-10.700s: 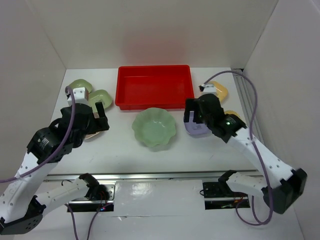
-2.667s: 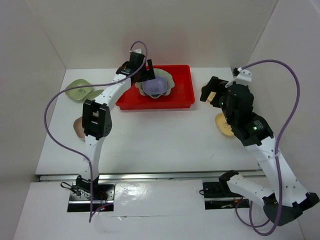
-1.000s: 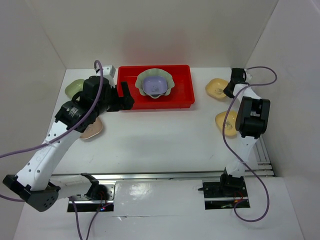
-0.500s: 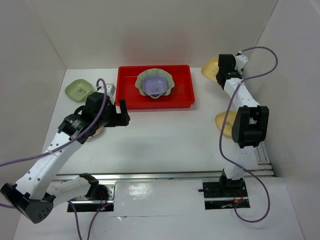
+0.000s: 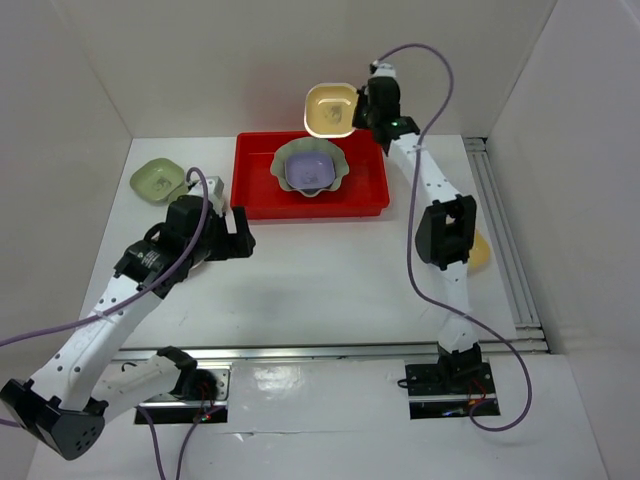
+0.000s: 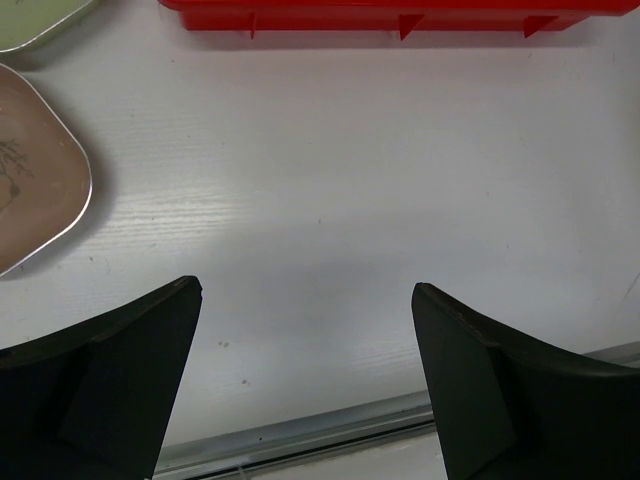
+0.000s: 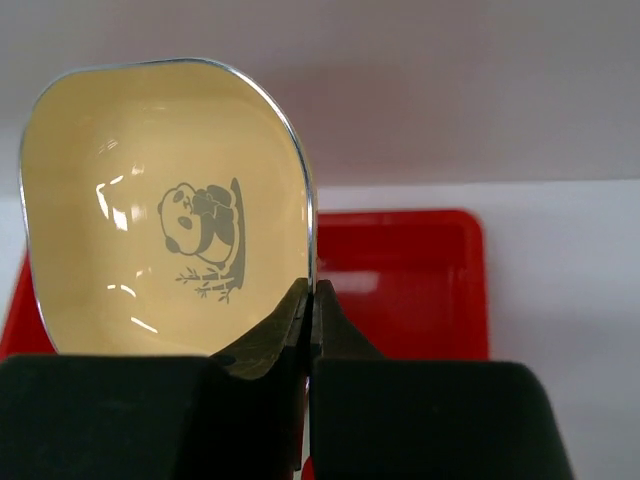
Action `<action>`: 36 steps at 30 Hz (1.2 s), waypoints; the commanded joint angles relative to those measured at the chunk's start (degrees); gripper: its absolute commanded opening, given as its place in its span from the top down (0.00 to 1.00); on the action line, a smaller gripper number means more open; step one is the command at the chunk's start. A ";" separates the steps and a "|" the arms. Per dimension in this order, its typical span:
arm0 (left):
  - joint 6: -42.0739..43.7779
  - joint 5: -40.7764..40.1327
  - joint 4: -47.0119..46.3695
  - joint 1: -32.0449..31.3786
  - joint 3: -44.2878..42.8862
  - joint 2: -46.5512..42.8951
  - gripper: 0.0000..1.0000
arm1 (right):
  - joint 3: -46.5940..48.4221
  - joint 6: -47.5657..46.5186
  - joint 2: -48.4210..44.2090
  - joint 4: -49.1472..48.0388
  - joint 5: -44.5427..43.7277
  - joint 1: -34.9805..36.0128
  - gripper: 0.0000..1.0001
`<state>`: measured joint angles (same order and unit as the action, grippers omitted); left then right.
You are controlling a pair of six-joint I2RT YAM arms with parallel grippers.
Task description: Place the plates into the plastic bin on the countertop
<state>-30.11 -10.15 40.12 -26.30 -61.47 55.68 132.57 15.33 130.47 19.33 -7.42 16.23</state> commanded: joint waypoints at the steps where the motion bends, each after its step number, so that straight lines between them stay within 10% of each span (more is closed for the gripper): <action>1: 0.93 1.10 -2.76 1.34 0.65 -1.19 0.00 | 4.18 -5.31 4.87 6.68 5.75 2.58 1.00; 13: 1.98 2.95 -3.29 3.01 0.65 -1.72 0.00 | -4.52 -7.07 5.23 3.43 7.51 4.43 1.00; 17: 1.98 2.95 -3.29 3.01 0.65 -1.72 0.00 | -3.81 -5.85 5.76 4.05 6.28 4.95 0.81; 19: 1.98 2.95 -3.29 3.01 0.65 -1.72 0.00 | -3.81 -5.84 5.06 3.52 6.80 5.47 0.39; 24: 1.98 2.95 -3.29 3.01 0.65 -1.72 0.00 | -1.53 -4.70 2.51 2.99 6.28 6.70 0.12; 30: 1.46 1.81 -3.29 3.01 1.18 -1.19 0.00 | -3.97 -3.56 -8.70 4.04 -2.81 5.84 0.00; 36: 0.93 4.08 -2.24 5.29 0.12 0.39 0.00 | -37.33 7.95 -32.68 13.10 -14.46 -6.72 0.00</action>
<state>-29.91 -7.55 38.85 -22.72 -60.60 55.83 107.07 16.64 109.73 26.13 -12.56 17.56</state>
